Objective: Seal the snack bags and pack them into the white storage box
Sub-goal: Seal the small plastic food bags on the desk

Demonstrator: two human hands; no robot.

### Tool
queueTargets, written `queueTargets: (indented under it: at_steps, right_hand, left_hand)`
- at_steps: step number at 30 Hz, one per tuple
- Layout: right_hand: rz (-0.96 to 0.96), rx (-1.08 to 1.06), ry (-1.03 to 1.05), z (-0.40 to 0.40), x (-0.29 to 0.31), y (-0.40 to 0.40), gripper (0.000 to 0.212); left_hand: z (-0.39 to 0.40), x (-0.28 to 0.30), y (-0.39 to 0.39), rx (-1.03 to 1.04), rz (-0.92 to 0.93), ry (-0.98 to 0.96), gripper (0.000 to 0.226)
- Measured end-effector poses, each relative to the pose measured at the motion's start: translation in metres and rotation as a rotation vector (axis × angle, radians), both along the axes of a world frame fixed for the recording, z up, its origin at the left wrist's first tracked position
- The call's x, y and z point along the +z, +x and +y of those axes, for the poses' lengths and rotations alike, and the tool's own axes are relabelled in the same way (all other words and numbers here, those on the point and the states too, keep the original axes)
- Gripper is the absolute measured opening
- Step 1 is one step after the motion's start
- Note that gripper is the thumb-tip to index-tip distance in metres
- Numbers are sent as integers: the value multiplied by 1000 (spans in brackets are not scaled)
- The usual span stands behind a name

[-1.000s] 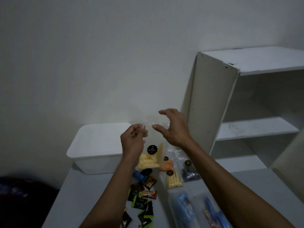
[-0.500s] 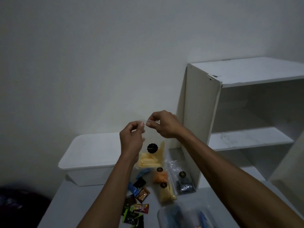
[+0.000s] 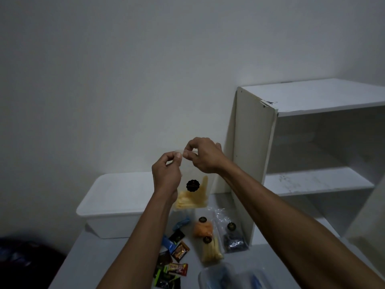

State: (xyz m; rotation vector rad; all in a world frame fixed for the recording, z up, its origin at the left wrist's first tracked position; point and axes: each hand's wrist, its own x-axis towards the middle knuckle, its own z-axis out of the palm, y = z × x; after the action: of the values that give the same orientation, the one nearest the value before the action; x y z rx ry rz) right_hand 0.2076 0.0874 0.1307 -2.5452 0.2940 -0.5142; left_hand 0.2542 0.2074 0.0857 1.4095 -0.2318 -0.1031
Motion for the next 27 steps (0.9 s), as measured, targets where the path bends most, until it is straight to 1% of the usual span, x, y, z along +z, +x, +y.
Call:
queueTargets:
  at_steps: [4,6,10,17,20,22,27]
  right_hand:
    - [18,-20,-46,-5,3,-6,18]
    - [27,-17,-24,-9,3,-9,14]
    - [-1,-29,10,-6,0,-10,18]
    - [77,-5,64,0,3,-9,16]
    - [108,2,133,-2,2,-5,16]
    - [94,17,197,-5,-1,-3,17]
    - [52,6,262,-4,-1,-1,14]
  left_hand:
    - [6,0,4,12,32,-20,8]
    - [9,1,5,8,36,-27,8]
    - [10,-1,3,7,30,-18,9]
    - [14,-2,3,8,13,-21,8]
    - [16,-3,5,17,27,-21,7]
    - [18,-4,6,17,30,-23,7]
    - [18,-2,6,10,27,-23,8]
